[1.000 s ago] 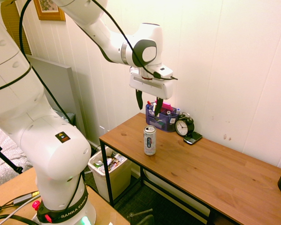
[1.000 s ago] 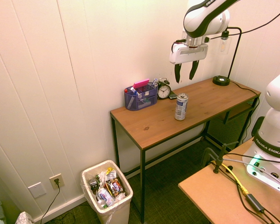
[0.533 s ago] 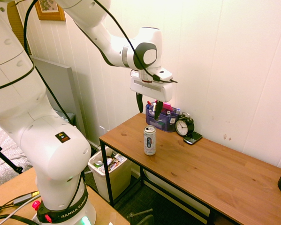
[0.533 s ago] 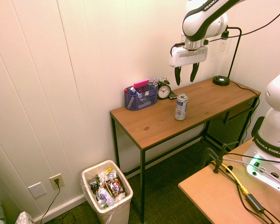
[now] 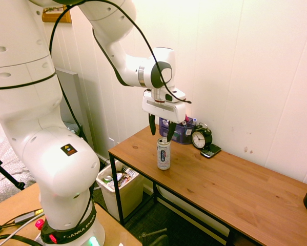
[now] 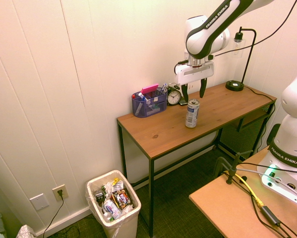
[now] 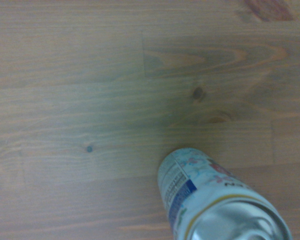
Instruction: Throw the can in the trash bin
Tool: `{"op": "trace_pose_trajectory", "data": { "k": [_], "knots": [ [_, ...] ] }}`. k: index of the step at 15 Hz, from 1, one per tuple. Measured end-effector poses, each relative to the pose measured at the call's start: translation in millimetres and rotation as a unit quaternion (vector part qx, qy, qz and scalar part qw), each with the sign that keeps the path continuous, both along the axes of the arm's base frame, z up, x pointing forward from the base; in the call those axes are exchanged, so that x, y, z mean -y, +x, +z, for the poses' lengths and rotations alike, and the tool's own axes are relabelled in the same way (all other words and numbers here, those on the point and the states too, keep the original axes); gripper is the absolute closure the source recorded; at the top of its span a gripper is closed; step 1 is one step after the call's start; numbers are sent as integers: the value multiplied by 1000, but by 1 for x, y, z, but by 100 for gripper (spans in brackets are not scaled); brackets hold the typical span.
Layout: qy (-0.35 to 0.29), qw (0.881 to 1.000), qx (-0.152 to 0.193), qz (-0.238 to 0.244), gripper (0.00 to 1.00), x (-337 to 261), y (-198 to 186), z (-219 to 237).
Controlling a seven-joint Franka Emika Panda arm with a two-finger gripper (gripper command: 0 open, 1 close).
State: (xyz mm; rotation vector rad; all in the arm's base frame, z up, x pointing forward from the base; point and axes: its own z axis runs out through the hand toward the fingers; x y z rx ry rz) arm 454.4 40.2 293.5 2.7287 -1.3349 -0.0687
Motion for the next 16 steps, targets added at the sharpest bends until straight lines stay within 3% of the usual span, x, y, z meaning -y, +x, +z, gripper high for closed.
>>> {"op": "trace_pose_trajectory", "data": {
  "k": [7,8,16],
  "knots": [
    [-11,999,-30,-30,0,11,21,-45],
    [-11,999,-33,-29,100,10,21,-47],
    [-14,998,-51,-18,100,1,20,-63]
  ]
}}
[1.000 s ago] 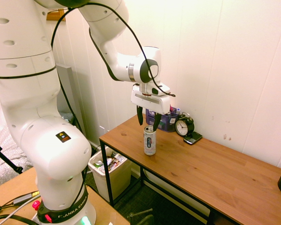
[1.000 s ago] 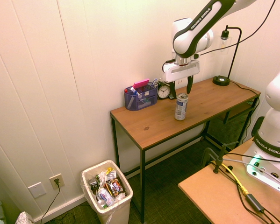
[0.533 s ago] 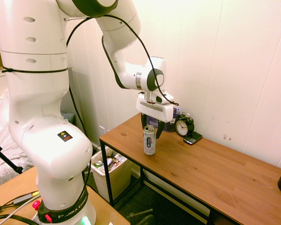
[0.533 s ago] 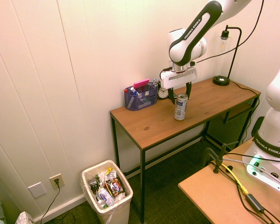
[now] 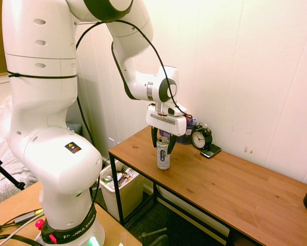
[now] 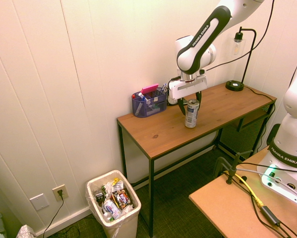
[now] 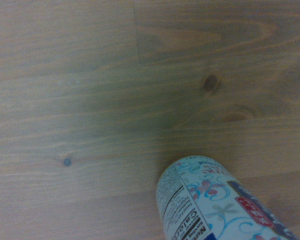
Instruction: Throw the can in the trash bin
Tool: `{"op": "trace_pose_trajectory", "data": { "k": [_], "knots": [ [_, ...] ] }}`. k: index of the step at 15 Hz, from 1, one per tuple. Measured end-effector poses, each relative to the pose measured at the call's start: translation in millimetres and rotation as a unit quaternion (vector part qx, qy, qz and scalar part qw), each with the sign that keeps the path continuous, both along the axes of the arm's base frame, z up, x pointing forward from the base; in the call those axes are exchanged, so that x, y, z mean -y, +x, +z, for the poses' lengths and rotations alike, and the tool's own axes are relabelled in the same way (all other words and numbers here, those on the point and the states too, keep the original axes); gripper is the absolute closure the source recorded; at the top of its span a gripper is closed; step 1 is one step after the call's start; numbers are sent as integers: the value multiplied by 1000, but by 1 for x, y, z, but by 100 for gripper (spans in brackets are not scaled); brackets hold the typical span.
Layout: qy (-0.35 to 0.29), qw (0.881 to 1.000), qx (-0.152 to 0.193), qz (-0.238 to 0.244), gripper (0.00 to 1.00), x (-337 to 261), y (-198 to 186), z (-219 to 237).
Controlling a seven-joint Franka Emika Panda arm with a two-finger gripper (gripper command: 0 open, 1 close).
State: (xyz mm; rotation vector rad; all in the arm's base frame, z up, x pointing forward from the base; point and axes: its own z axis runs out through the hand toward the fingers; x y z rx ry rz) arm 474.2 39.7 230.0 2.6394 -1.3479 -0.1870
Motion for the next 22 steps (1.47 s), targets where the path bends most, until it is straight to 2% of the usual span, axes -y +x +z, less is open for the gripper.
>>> {"op": "trace_pose_trajectory", "data": {
  "k": [8,11,15,17,19,22],
  "knots": [
    [1,1000,0,-3,100,4,2,-1],
    [23,999,24,9,100,-25,6,29],
    [58,991,89,85,100,-175,-22,145],
    [63,987,104,107,100,-256,-37,187],
    [55,987,99,117,100,-313,-36,186],
    [44,989,75,122,100,-370,-13,145]
  ]
}}
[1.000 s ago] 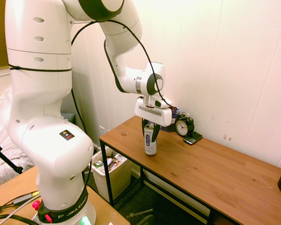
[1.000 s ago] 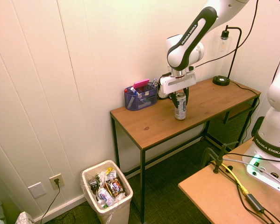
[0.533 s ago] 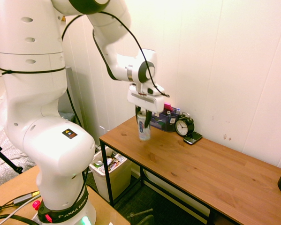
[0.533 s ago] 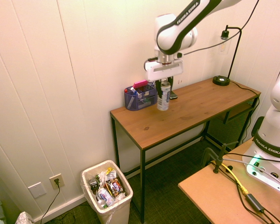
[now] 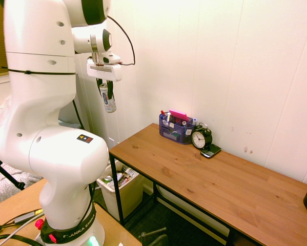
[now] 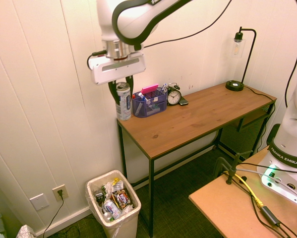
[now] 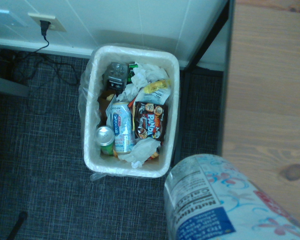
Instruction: Throw the can in the trash bin
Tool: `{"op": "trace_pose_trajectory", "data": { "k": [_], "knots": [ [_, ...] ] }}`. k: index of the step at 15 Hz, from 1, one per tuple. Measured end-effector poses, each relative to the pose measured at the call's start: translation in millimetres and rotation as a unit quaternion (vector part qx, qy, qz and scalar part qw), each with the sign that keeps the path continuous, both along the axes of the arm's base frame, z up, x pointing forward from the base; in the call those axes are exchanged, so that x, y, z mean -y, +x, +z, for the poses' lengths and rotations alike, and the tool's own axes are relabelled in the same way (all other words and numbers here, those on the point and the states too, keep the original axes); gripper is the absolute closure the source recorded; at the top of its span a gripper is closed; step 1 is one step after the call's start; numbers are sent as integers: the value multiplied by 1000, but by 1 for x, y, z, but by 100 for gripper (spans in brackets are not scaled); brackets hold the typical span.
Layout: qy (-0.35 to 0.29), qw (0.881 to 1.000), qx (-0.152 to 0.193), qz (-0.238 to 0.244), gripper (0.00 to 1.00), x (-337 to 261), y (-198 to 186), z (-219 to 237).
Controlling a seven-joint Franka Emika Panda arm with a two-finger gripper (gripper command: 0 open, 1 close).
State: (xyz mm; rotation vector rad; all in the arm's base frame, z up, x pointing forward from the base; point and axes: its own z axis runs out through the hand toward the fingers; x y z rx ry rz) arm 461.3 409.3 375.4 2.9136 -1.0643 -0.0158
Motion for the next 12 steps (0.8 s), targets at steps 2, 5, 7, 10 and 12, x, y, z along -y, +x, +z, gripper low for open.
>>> {"op": "trace_pose_trajectory", "data": {
  "k": [2,5,7,10,12],
  "knots": [
    [-3,1000,-21,6,0,-27,17,-29],
    [-5,1000,-31,0,0,-48,42,-30],
    [-1,1000,-29,-7,0,-48,53,-20],
    [4,1000,-30,-7,0,-54,54,-13],
    [5,1000,-31,-1,0,-62,49,-11]
  ]
}}
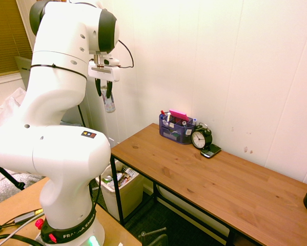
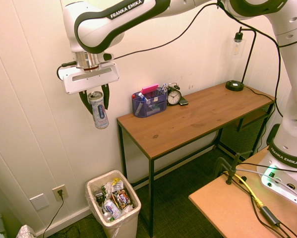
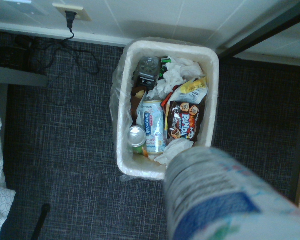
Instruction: Throw the can in the trash bin
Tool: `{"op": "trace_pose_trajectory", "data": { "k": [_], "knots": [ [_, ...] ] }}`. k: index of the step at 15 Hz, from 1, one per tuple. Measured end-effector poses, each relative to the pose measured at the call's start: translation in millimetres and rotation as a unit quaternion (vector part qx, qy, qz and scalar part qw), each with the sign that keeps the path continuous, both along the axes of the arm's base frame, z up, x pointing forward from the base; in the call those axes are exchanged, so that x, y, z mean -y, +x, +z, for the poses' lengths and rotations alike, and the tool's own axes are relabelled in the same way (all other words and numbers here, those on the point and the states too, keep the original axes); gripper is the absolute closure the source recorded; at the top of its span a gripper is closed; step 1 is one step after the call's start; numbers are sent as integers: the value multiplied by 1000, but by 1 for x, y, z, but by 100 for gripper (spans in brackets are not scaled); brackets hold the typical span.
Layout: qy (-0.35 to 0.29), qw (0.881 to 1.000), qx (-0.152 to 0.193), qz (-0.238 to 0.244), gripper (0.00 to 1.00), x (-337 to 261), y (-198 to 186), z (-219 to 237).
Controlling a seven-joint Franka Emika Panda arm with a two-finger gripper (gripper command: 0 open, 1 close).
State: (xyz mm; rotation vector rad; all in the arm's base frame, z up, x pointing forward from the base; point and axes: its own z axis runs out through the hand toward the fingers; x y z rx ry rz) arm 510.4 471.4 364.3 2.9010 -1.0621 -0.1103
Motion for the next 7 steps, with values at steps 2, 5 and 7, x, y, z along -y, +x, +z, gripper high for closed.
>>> {"op": "trace_pose_trajectory", "data": {
  "k": [2,5,7],
  "knots": [
    [1,1000,1,-3,0,1,1,2],
    [15,999,12,-35,0,46,23,11],
    [28,998,16,-62,0,112,46,18]
  ]
}}
